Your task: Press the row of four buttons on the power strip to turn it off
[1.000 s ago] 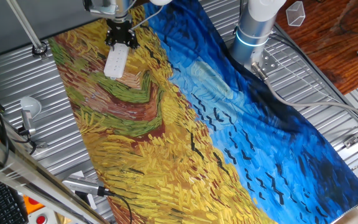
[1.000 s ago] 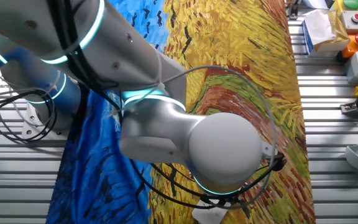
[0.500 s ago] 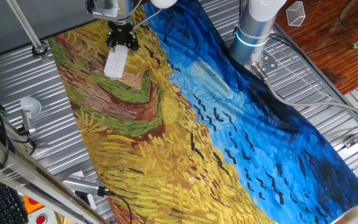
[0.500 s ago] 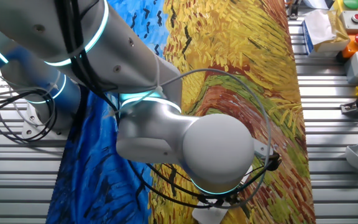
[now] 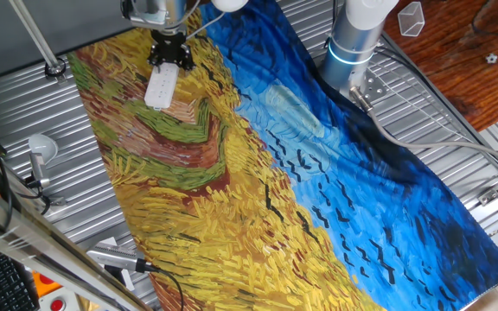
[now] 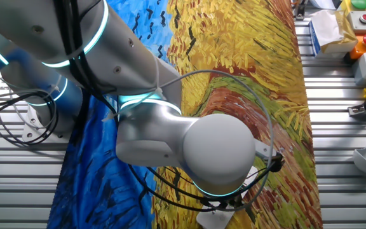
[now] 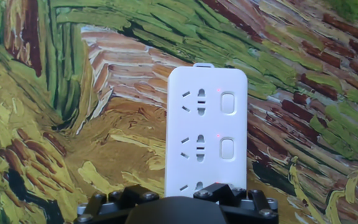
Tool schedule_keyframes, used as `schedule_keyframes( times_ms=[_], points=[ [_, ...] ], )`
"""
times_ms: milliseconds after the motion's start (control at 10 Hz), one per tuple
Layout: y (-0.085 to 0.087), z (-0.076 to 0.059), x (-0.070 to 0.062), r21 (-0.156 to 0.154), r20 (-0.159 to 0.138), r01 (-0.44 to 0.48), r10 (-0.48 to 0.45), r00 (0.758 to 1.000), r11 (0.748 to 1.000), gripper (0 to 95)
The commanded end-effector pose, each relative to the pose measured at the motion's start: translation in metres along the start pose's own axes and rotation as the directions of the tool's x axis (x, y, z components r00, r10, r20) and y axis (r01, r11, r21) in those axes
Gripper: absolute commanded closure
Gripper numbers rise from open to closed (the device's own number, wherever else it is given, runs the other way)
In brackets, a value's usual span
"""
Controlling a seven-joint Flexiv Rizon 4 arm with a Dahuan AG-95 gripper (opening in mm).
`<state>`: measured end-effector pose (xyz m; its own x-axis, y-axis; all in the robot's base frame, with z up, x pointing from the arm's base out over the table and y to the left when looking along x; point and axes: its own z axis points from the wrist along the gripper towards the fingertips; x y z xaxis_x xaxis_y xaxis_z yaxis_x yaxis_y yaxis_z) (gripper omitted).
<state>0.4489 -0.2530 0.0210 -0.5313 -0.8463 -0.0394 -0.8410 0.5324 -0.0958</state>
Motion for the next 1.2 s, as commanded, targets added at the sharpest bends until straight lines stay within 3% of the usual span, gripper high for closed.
schedule_keyframes(
  times_ms=[100, 700, 1200],
  points=[
    [0.0, 0.007, 0.0, -0.002, 0.001, 0.002, -0.002, 1.0, 1.0, 19.0],
    [-0.002, 0.008, 0.005, 0.0, 0.01, 0.012, -0.012, 1.0, 1.0, 19.0],
    [-0.008, -0.02, -0.004, -0.015, -0.006, 0.01, -0.01, 1.0, 1.0, 19.0]
  ],
)
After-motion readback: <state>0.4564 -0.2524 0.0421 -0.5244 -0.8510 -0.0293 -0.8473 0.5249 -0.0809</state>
